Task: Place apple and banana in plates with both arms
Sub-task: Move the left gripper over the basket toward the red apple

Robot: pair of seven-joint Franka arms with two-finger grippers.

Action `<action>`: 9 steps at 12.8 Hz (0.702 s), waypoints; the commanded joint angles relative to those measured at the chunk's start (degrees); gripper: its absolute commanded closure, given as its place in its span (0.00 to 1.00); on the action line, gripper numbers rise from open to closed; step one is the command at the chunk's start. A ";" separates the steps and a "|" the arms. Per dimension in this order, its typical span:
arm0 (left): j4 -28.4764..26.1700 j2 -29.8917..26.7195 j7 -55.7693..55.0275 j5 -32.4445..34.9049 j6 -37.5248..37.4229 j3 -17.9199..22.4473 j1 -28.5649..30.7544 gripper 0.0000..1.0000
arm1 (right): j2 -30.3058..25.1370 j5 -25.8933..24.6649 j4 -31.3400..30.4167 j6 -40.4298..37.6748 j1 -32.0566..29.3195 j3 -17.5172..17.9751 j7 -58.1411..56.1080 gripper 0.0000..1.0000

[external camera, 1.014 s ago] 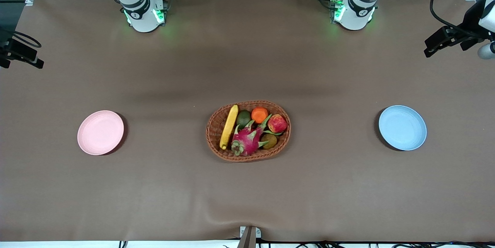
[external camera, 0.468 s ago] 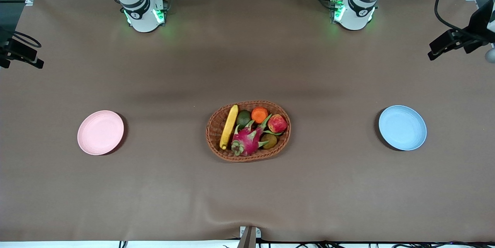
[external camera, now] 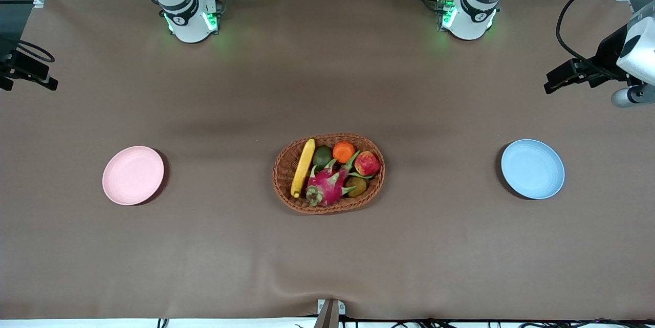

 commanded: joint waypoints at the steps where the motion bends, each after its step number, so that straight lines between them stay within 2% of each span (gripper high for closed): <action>1: 1.40 2.53 -1.54 -1.27 2.02 0.02 -0.48 0.00 | 0.00 0.36 0.37 -0.48 -0.53 0.17 -1.05 0.00; 3: 1.40 5.60 -6.53 -1.71 3.95 -0.42 -2.76 0.00 | 0.00 0.36 0.45 -0.48 -0.45 0.25 -1.05 0.00; 5: 1.31 9.64 -17.49 -1.45 9.56 -0.60 -7.75 0.00 | 0.00 0.36 0.54 -0.48 -0.88 0.17 -1.05 0.00; 7: 1.22 13.77 -28.83 -0.92 16.77 -0.51 -13.39 0.00 | 0.09 2.19 0.89 -0.13 -4.20 -0.01 -0.79 0.00; 9: 1.22 18.43 -39.12 -0.92 23.10 -0.51 -18.30 0.00 | 0.00 2.73 0.81 -0.65 -3.87 0.34 -0.88 0.00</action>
